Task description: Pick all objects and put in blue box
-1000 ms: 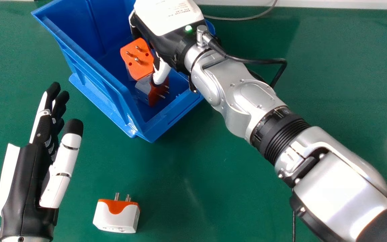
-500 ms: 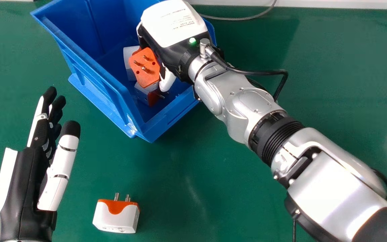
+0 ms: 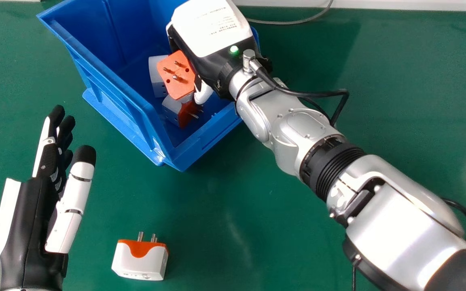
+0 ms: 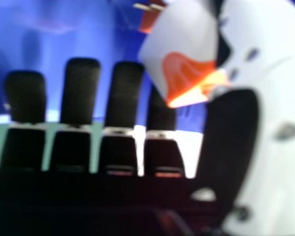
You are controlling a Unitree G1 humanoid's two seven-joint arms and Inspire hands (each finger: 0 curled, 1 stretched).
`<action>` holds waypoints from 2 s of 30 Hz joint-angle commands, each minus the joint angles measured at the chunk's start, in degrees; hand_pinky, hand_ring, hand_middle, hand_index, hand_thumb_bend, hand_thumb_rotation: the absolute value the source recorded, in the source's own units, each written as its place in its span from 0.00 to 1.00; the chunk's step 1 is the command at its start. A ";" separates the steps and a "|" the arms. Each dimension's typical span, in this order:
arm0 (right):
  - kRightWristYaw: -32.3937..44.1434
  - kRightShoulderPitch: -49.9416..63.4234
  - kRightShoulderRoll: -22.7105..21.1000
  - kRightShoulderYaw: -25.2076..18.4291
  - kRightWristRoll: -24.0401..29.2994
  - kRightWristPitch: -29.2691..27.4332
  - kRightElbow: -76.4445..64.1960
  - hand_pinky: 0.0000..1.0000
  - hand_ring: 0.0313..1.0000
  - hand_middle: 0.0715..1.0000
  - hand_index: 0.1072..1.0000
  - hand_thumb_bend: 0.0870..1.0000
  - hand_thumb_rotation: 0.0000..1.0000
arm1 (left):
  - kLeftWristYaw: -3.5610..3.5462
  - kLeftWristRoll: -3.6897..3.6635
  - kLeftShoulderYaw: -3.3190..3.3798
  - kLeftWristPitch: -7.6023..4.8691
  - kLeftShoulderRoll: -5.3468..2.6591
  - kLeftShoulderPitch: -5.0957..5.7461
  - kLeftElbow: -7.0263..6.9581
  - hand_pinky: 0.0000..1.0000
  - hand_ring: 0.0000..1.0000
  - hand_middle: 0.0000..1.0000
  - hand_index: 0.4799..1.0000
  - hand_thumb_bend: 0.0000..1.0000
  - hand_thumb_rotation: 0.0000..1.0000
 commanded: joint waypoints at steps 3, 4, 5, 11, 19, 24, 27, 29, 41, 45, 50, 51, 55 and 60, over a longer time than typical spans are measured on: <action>-0.84 -1.47 0.08 -0.87 1.54 0.07 -0.43 0.32 0.42 0.51 0.45 0.45 0.00 | 0.44 0.15 -0.32 -0.21 -0.18 0.02 -1.48 1.00 0.99 0.98 0.97 0.41 0.88; -0.59 -1.51 0.10 -0.89 1.74 0.24 -0.38 0.32 0.42 0.51 0.45 0.45 0.00 | 0.50 0.06 -0.38 -0.11 -0.28 -0.07 -1.52 1.00 0.99 0.98 0.97 0.41 0.88; -0.03 -1.64 0.13 -0.87 1.96 0.54 -0.32 0.32 0.42 0.50 0.46 0.45 0.00 | 0.40 -0.02 -0.43 -0.25 -0.22 -0.14 -1.46 1.00 0.99 0.98 0.97 0.41 0.88; 1.82 -1.87 0.12 -0.97 2.60 1.32 -0.58 0.40 0.50 0.58 0.55 0.57 0.00 | 0.57 0.48 -0.41 -0.42 -0.19 -0.47 -1.19 1.00 0.99 0.97 0.97 0.42 0.88; 3.04 -1.49 0.15 -0.43 2.11 2.87 -1.46 0.62 0.73 0.79 0.75 0.73 0.12 | 0.60 1.10 -0.39 -0.13 0.13 -0.04 -1.48 1.00 0.98 0.97 0.96 0.43 0.87; 3.36 -1.25 0.06 -0.40 2.12 3.57 -1.86 0.65 0.76 0.81 0.78 0.75 0.18 | 0.49 1.21 -0.28 -0.97 0.26 -0.02 -0.92 1.00 0.99 0.98 0.97 0.44 0.89; 2.81 -1.11 -0.14 0.04 1.67 3.54 -1.89 0.66 0.77 0.82 0.80 0.77 0.21 | 0.90 1.12 -0.40 -0.56 -0.17 -0.08 -0.92 1.00 0.99 0.98 0.97 0.44 0.89; 2.94 -1.10 -0.07 -0.01 1.84 3.71 -1.82 0.66 0.78 0.83 0.80 0.79 0.24 | 0.97 1.03 -0.48 -0.41 -0.33 -0.13 -0.94 1.00 0.99 0.98 0.96 0.44 0.89; 1.45 -0.80 -0.07 -0.37 2.27 3.06 -2.13 0.65 0.77 0.82 0.80 0.82 0.26 | 1.03 1.40 -0.68 -0.47 -0.49 -0.02 -0.93 1.00 1.00 0.98 0.96 0.42 0.89; 1.44 -0.97 -0.31 -0.06 1.90 3.02 -2.83 0.65 0.77 0.82 0.80 0.83 0.25 | 0.90 1.74 -0.71 -0.55 -0.23 -0.26 -0.70 1.00 1.00 0.98 0.96 0.43 0.90; 1.23 -1.04 -1.24 0.72 0.82 2.60 -5.36 0.65 0.77 0.82 0.80 0.79 0.17 | 0.99 1.47 -0.91 -1.34 -0.59 -0.79 0.01 1.00 0.99 0.98 0.96 0.44 0.90; 1.18 -1.03 -1.50 0.82 0.61 2.49 -6.12 0.64 0.76 0.81 0.80 0.76 0.13 | 1.09 1.49 -1.02 -1.28 -0.73 -0.86 0.01 1.00 0.99 0.98 0.95 0.44 0.90; 0.58 -0.44 -2.85 0.36 0.87 1.49 -9.80 0.63 0.75 0.79 0.78 0.72 0.07 | 1.02 1.63 -1.28 -1.88 -0.67 -1.38 0.69 1.00 0.99 0.97 0.95 0.43 0.90; 0.75 0.72 -5.80 1.03 -0.43 0.96 -15.66 0.63 0.74 0.78 0.76 0.71 0.04 | 1.00 1.30 -1.70 -2.88 -0.90 -2.07 1.62 1.00 0.99 0.98 0.95 0.43 0.90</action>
